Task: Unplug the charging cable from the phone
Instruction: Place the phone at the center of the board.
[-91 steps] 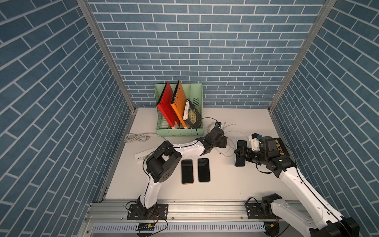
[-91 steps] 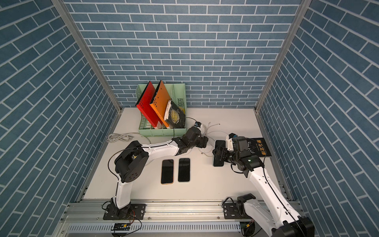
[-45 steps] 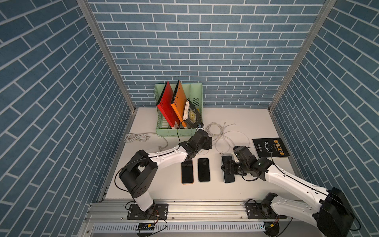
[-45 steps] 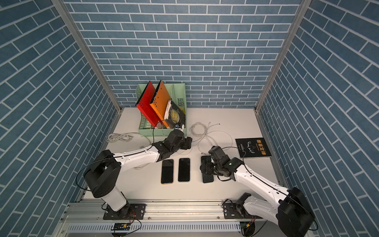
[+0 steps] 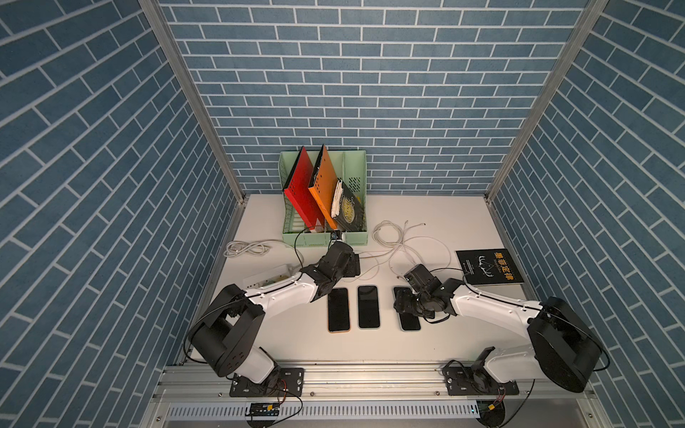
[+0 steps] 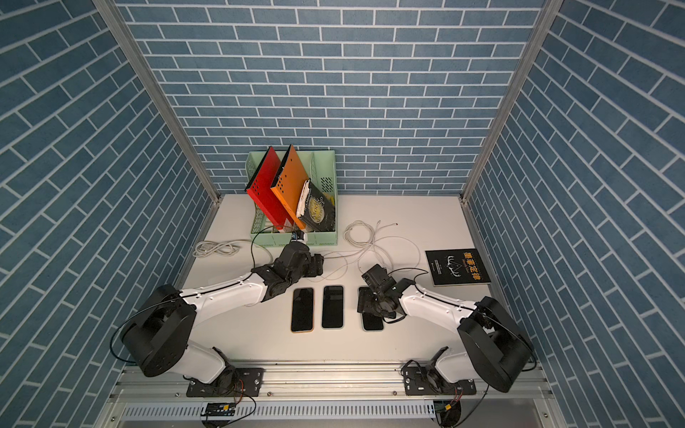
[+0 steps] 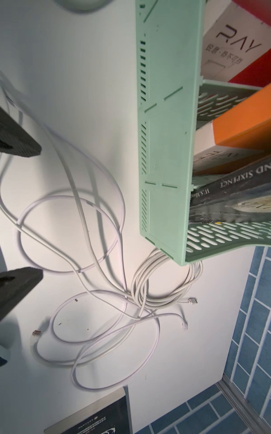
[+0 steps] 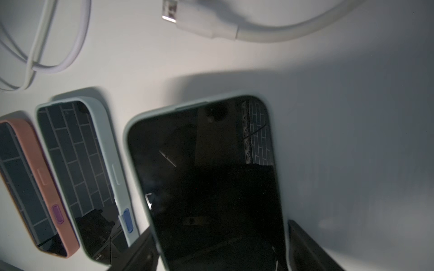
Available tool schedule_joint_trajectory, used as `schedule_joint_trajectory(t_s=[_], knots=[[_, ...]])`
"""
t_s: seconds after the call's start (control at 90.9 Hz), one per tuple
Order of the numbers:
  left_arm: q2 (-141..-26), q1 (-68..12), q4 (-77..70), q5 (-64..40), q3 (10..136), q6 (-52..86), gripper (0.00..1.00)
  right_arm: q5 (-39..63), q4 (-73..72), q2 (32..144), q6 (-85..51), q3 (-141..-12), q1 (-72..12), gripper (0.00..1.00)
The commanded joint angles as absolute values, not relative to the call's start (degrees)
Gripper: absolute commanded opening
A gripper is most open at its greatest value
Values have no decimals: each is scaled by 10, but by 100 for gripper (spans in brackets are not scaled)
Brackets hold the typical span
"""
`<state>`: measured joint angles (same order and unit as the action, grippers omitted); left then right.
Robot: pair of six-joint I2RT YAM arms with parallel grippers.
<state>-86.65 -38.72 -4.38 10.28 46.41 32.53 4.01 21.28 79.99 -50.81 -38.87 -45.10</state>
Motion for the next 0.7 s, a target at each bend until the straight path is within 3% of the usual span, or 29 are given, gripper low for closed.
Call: schedule_joint_trajectory(t_s=[0.0,0.209,0.484,0.539,0.55,0.572,0.693], knots=[[-852,-381,-33,99,456,333,79,23,192,816,-528,-404,-455,26],[-847,-377,-28,95,455,334,79,18,189,835,-540,-412,-459,32],[-846,-374,-29,95,452,338,79,35,165,850,-559,-397,-465,58],[-846,-375,-30,96,450,341,79,35,162,849,-562,-394,-465,68],[-845,-374,-31,95,450,342,79,35,162,849,-563,-393,-466,84],[-845,-374,-31,96,448,343,79,35,163,850,-563,-394,-466,96],[-842,-374,-33,96,442,348,79,37,165,846,-562,-395,-468,99]])
